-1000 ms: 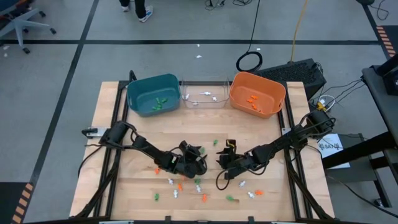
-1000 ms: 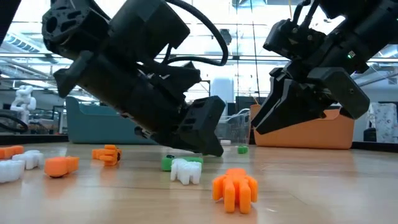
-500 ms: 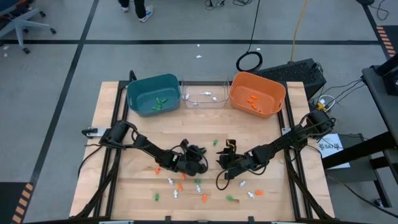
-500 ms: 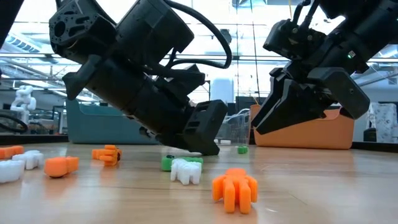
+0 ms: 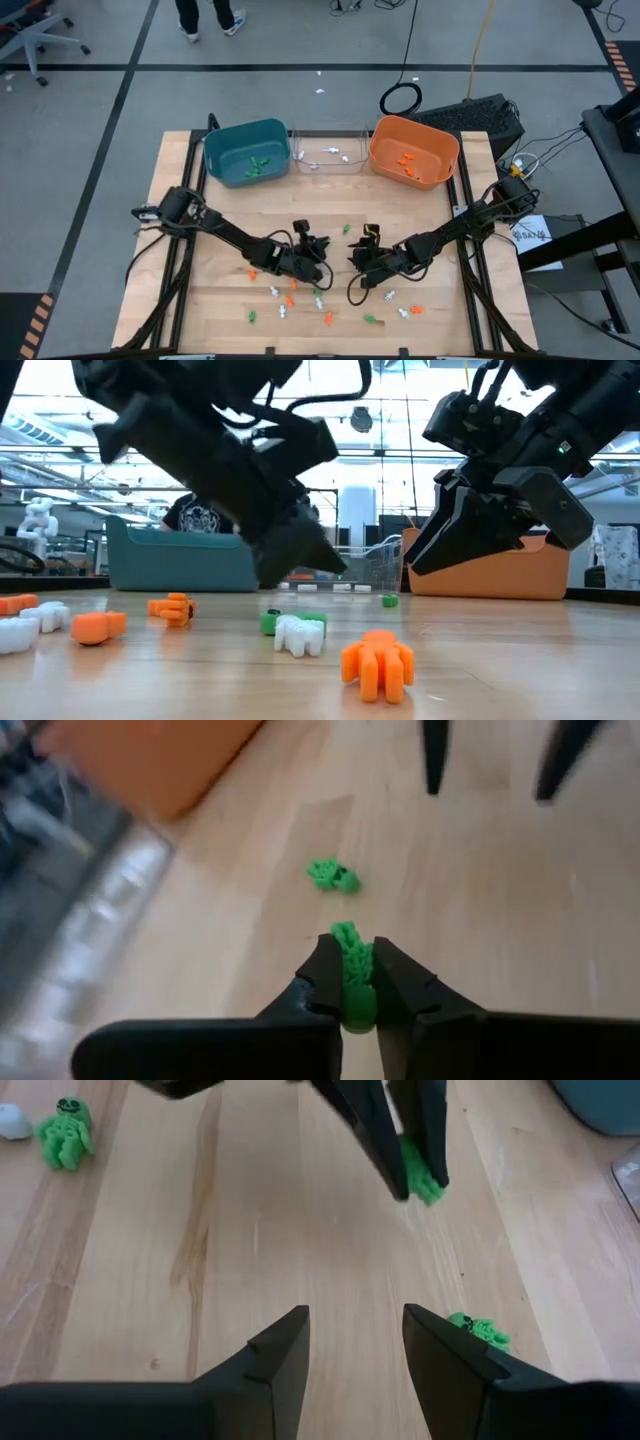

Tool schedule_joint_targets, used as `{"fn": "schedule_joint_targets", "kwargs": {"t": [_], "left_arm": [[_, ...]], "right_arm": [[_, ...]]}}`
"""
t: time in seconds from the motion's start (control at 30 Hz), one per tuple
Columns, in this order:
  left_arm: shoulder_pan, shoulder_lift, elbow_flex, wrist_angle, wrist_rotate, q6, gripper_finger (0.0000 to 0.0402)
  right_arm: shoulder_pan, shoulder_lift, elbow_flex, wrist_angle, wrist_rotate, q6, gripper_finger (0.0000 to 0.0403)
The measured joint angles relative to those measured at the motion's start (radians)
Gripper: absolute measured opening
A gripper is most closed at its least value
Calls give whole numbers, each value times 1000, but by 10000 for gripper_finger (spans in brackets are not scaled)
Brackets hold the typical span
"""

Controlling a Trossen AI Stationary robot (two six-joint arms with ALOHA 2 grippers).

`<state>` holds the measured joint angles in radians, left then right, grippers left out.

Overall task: Sort Halloween decoration
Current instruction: Put the green skeleton toy into the blue bin

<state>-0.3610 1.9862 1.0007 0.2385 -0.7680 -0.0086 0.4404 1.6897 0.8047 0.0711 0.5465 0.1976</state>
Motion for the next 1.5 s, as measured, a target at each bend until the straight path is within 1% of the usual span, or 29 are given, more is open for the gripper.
{"fn": "schedule_joint_targets", "kwargs": {"t": [0.23,0.37,0.53,0.7,0.8,1.5], "left_arm": [[-53,-98,0,-19,-121,394,22],[-92,-151,0,-13,-201,580,22],[-145,-203,0,-12,-216,822,22],[-180,-231,1,-10,-257,992,22],[-190,-239,1,-11,-261,1012,22],[-191,-248,1,-11,-263,1009,22]], "right_arm": [[0,0,0,5,1,0,146],[0,0,0,8,2,0,146],[0,0,0,14,2,0,146],[0,0,0,32,2,1,146],[0,0,0,32,2,1,146],[0,0,0,31,2,19,146]]}}
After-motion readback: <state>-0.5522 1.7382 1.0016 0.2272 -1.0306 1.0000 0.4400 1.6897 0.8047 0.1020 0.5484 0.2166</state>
